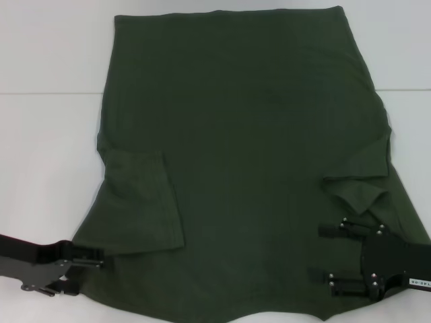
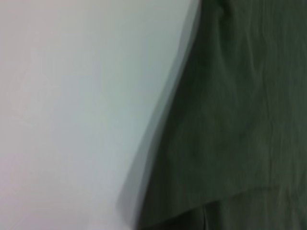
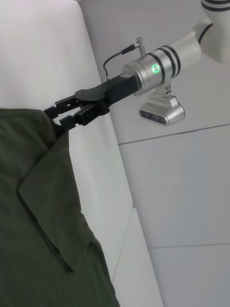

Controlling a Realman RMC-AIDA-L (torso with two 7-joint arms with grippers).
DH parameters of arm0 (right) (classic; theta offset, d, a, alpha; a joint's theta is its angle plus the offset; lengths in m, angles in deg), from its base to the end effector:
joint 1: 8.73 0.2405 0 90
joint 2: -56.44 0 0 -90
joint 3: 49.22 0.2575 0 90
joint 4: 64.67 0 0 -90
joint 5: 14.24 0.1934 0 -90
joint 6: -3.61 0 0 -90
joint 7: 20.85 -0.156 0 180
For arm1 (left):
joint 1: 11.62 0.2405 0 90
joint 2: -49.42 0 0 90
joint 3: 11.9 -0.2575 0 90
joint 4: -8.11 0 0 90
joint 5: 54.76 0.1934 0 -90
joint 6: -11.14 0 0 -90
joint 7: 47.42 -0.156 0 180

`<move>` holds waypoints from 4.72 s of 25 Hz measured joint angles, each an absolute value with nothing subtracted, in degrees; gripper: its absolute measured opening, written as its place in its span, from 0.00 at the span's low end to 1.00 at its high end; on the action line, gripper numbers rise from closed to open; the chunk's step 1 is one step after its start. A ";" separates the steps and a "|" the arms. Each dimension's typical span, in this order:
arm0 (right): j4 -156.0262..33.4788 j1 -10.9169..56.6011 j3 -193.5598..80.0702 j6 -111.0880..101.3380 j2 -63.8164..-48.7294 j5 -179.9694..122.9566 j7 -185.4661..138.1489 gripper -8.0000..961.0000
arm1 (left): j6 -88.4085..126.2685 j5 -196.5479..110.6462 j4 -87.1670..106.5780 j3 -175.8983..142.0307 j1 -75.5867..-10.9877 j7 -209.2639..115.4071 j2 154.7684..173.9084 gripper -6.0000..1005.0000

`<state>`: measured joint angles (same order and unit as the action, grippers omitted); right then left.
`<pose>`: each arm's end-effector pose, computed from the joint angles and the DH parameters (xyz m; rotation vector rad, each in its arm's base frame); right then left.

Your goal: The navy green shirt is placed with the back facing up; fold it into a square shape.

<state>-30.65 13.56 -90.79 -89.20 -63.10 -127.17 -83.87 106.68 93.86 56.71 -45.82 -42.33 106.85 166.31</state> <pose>0.2792 0.2689 -0.0271 -2.7595 0.4579 0.7189 -0.3141 0.2945 0.0196 -1.9623 -2.2507 -0.0739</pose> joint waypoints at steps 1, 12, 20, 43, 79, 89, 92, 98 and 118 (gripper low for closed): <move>-30.65 13.59 -90.79 -89.20 -63.09 -127.17 -83.87 0.90 | 106.54 93.86 56.58 -45.82 -42.42 106.86 166.31 0.94; -30.66 13.76 -90.79 -89.20 -63.09 -127.17 -83.87 0.90 | 106.66 95.80 56.64 -45.33 -42.76 107.42 165.50 0.94; -30.66 13.83 -90.87 -88.98 -63.09 -127.17 -83.86 0.90 | 106.31 96.05 56.24 -45.58 -43.46 107.58 165.54 0.94; -30.66 13.85 -90.79 -88.80 -63.09 -127.17 -83.91 0.90 | 103.99 96.04 51.76 -48.26 -48.40 107.34 166.46 0.92; -13.73 13.28 -87.77 -90.91 -57.90 -131.51 -130.90 0.90 | 101.99 95.56 54.59 -51.24 -48.39 102.74 166.64 0.04; -12.92 22.00 -84.10 -95.12 -49.42 -155.34 -162.30 0.90 | 101.77 95.49 54.62 -51.27 -49.19 100.31 166.21 0.04; -13.67 25.17 -84.01 -95.59 -50.19 -163.38 -162.93 0.90 | 101.70 95.47 54.60 -51.47 -49.43 100.12 166.19 0.04; -15.03 26.67 -85.01 -92.47 -51.79 -167.40 -162.98 0.90 | 101.71 95.44 54.60 -51.29 -49.56 99.86 166.15 0.04; -18.53 26.14 -88.48 -87.98 -53.79 -167.72 -160.06 0.89 | 101.35 95.44 54.39 -51.38 -49.50 99.55 166.30 0.05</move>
